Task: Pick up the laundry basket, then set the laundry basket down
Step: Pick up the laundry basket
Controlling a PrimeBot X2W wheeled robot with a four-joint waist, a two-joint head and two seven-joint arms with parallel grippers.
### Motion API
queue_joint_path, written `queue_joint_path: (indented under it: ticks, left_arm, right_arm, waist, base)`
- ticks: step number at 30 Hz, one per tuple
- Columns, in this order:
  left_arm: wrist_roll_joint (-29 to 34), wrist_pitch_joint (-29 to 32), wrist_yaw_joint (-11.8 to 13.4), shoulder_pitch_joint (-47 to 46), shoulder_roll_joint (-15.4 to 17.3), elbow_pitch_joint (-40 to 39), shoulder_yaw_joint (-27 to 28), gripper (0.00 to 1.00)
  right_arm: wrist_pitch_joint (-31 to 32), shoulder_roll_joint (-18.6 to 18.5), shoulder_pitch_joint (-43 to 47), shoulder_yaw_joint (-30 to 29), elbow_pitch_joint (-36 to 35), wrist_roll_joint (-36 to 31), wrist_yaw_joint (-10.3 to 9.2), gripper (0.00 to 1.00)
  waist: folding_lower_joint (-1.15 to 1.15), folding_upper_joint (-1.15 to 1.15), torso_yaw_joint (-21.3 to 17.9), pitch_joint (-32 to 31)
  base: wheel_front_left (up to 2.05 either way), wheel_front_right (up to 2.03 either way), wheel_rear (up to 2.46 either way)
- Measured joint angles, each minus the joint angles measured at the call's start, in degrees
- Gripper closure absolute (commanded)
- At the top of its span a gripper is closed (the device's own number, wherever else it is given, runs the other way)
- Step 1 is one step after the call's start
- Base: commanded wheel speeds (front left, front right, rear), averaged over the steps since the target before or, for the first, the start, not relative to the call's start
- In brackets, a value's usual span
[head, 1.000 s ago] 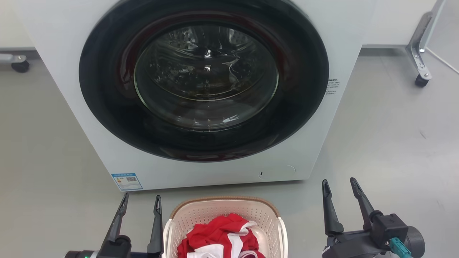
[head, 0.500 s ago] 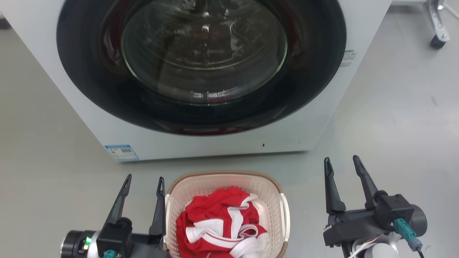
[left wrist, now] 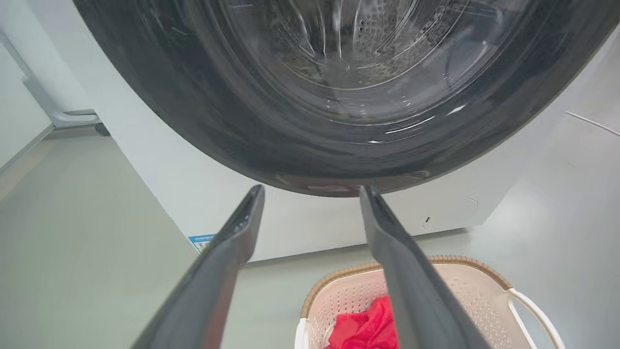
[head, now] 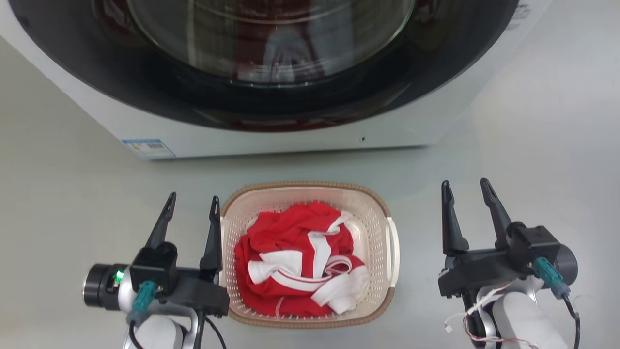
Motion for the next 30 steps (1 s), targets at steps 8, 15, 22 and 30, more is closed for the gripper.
queue_joint_path:
  ticks: [8,15,22,30]
  left_arm:
    - [-2.31,0.00,-0.51,-7.07,-0.59,7.44,0.43,0.00]
    - [-2.93,0.01,-0.68,-12.28,-0.90,13.91,0.56,0.00]
    - [-3.02,0.01,-1.63,-15.10,-1.21,19.85,0.40,0.00]
    - [-3.11,0.01,-2.55,-17.96,-1.41,24.76,-0.43,0.00]
  right_arm:
    - [0.00,-0.02,-6.60,0.45,5.27,0.00,0.08,0.00]
    - [-0.01,-0.07,-10.56,0.55,9.85,0.11,0.09,0.00]
    - [-0.14,-0.11,-12.73,2.40,13.55,1.96,0.23,0.00]
    - [-0.14,-0.18,-15.07,5.05,16.74,4.66,-0.21,0.00]
  waist:
    - [0.00,0.00,0.56,7.69]
    - [0.00,0.00,1.14,13.49]
    - [-0.01,0.00,1.79,17.79]
    - [-0.01,0.00,2.32,20.68]
  base:
    - [0.00,0.00,0.00]
    - [0.00,0.00,0.00]
    - [0.00,0.00,0.00]
    - [0.00,0.00,0.00]
